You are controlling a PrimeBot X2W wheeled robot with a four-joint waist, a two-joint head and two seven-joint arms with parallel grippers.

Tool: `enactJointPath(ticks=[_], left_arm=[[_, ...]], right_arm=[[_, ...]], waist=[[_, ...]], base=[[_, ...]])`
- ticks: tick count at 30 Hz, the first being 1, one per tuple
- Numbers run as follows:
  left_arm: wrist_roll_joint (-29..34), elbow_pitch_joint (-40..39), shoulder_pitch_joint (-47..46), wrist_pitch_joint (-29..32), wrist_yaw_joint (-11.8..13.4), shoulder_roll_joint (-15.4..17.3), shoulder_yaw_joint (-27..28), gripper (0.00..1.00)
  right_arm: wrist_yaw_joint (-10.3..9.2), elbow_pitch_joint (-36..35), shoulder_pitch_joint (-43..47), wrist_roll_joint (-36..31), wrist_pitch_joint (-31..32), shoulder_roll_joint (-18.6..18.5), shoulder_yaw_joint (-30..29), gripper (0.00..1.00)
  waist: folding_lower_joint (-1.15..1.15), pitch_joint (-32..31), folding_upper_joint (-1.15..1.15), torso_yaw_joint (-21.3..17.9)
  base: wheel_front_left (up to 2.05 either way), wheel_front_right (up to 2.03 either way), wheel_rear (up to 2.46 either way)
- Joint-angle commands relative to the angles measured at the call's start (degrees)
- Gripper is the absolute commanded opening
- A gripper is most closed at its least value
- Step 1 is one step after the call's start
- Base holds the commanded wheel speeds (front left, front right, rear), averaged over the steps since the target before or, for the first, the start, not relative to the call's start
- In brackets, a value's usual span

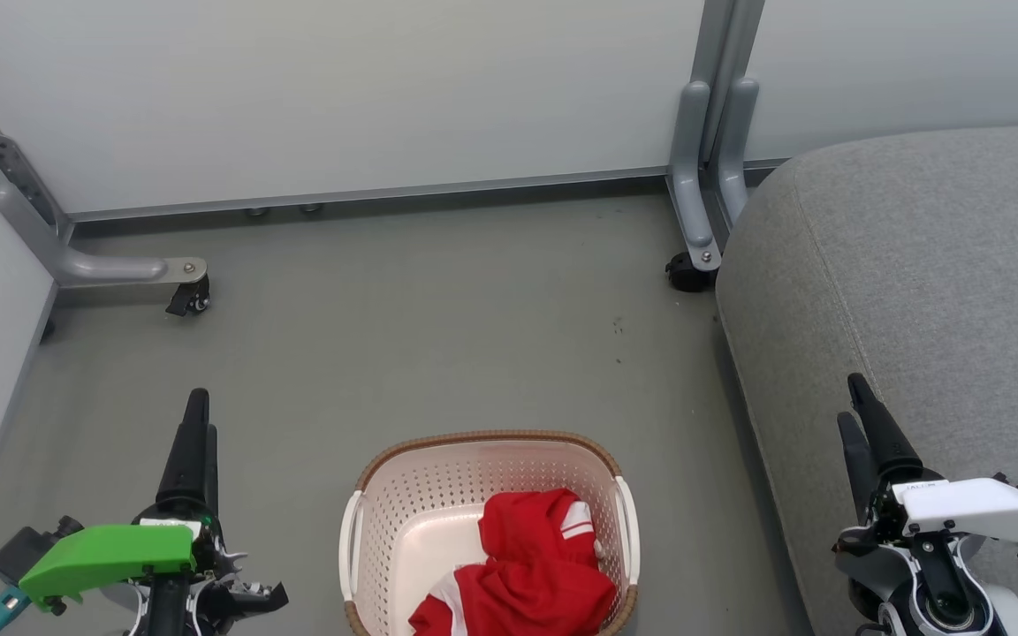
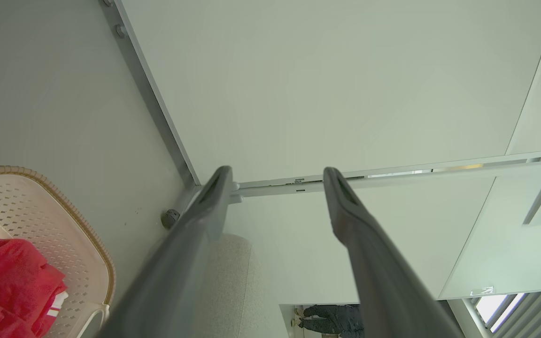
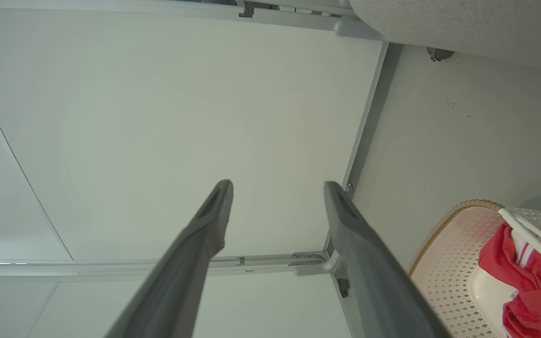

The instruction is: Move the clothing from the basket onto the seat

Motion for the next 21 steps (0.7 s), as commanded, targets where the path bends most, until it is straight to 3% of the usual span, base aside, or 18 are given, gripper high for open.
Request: enactJointPath(ticks=[1,21], left_arm=[[2.3,-1.8,-1.9,-0.7,-0.1,0.8,-0.2,1.00],[23.8,-6.0,0.1,-5.1,-0.1,1.3,-2.0,1.00]], right_arm=[[0.02,-1.6,-1.5,-2.7,-0.7,-0.6,0.0,1.00],[0.03,-6.6,-0.6,-28.8,-5.1,-1.4,3.7,1.00]], waist=[[0.00,0.0,0.00,0.0],[0.00,-0.4,0.00,0.0]], base=[[0.00,0.00,0.00],[0.00,0.00,0.00]])
